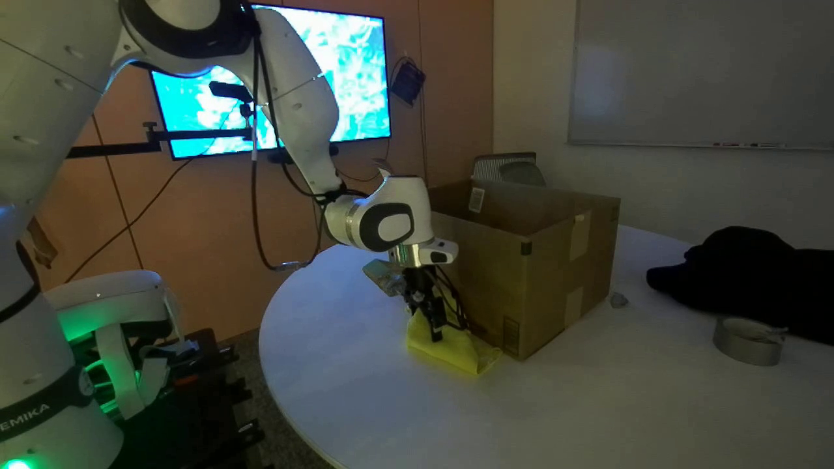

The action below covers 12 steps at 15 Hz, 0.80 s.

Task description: Pick up the marker from the table and wrap it on the cloth, then pick up the cloth and put it in the box

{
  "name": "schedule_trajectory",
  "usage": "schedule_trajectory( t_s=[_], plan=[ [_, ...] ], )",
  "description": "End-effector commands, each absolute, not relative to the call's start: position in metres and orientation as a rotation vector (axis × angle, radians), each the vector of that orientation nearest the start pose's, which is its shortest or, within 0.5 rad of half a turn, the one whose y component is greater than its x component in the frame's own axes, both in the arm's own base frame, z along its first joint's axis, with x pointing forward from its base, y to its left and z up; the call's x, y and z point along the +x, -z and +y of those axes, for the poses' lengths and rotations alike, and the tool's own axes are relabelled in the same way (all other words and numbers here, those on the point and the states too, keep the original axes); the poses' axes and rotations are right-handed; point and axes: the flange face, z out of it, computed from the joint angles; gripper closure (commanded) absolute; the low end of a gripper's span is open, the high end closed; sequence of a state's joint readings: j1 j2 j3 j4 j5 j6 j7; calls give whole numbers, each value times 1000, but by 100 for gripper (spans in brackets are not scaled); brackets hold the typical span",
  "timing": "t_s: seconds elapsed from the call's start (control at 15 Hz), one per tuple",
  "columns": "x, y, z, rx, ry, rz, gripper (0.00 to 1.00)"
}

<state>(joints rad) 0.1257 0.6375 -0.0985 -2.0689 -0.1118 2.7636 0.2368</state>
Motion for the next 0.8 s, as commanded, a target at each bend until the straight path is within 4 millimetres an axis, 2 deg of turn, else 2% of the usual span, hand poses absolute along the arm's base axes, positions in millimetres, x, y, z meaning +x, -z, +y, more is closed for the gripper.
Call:
schedule_trajectory(
  t_s=[0.0,0.13,0.2,0.27,0.73],
  plan=[
    [597,-111,19,-3240,155,138,0],
    [598,-104,17,-3241,138,134,0],
    [598,-101,16,-3240,127,140,8],
    [598,-100,15,-3239,117,144,26],
    [593,-111,0,-3255,119,172,78]
  ],
)
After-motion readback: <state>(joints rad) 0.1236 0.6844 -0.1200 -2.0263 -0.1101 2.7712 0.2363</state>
